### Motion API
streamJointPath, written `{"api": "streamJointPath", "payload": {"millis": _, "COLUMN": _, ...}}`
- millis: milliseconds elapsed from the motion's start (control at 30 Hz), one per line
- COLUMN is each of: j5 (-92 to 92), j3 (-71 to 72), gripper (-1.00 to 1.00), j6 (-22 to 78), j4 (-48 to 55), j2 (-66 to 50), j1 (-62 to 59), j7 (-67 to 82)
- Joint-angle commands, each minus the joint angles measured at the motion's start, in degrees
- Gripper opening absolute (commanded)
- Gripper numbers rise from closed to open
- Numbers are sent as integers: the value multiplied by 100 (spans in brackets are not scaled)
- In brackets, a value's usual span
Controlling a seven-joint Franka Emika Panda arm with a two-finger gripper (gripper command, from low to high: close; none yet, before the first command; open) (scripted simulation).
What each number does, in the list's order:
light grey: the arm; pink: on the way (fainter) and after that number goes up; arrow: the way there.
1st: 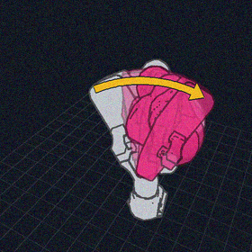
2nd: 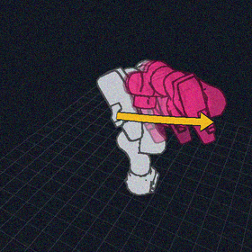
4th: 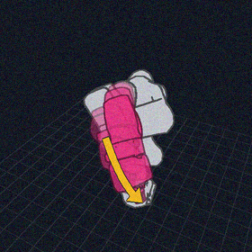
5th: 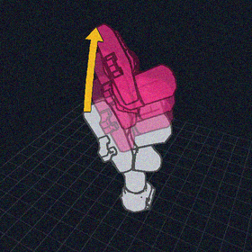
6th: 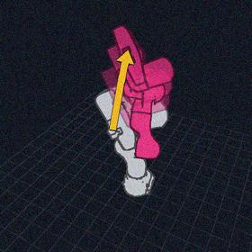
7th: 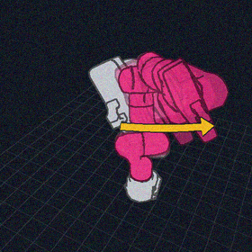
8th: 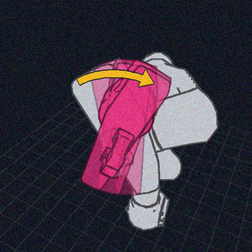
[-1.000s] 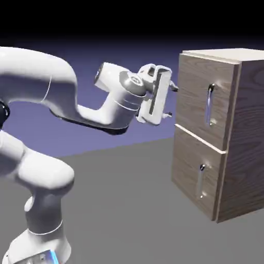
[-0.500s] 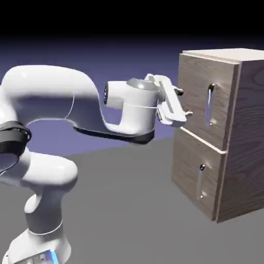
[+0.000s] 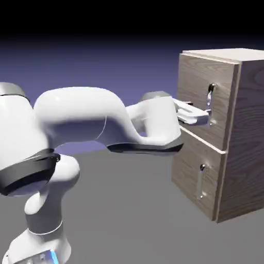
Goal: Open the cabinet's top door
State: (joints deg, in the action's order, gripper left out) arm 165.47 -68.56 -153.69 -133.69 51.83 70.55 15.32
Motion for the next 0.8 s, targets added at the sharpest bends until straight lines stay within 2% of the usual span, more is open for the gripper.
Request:
{"api": "streamJointPath", "payload": {"millis": 0, "j5": 25, "j3": -139, "gripper": 100, "j6": 9, "j4": 165, "j2": -63, "j1": 208, "j7": -17}}
{"api": "streamJointPath", "payload": {"millis": 67, "j5": 53, "j3": -289, "gripper": 100, "j6": 18, "j4": 345, "j2": -131, "j1": 434, "j7": -36}}
{"api": "streamJointPath", "payload": {"millis": 100, "j5": 53, "j3": -289, "gripper": -100, "j6": 18, "j4": 345, "j2": -131, "j1": 434, "j7": -36}}
{"api": "streamJointPath", "payload": {"millis": 267, "j5": -186, "j3": 343, "gripper": -100, "j6": 382, "j4": -111, "j2": -733, "j1": -336, "j7": -608}}
{"api": "streamJointPath", "payload": {"millis": 533, "j5": -2003, "j3": 2002, "gripper": -100, "j6": 2102, "j4": -1527, "j2": -619, "j1": -1605, "j7": 83}}
{"api": "streamJointPath", "payload": {"millis": 767, "j5": -3656, "j3": 3314, "gripper": -100, "j6": 3845, "j4": -2296, "j2": -483, "j1": -1836, "j7": 415}}
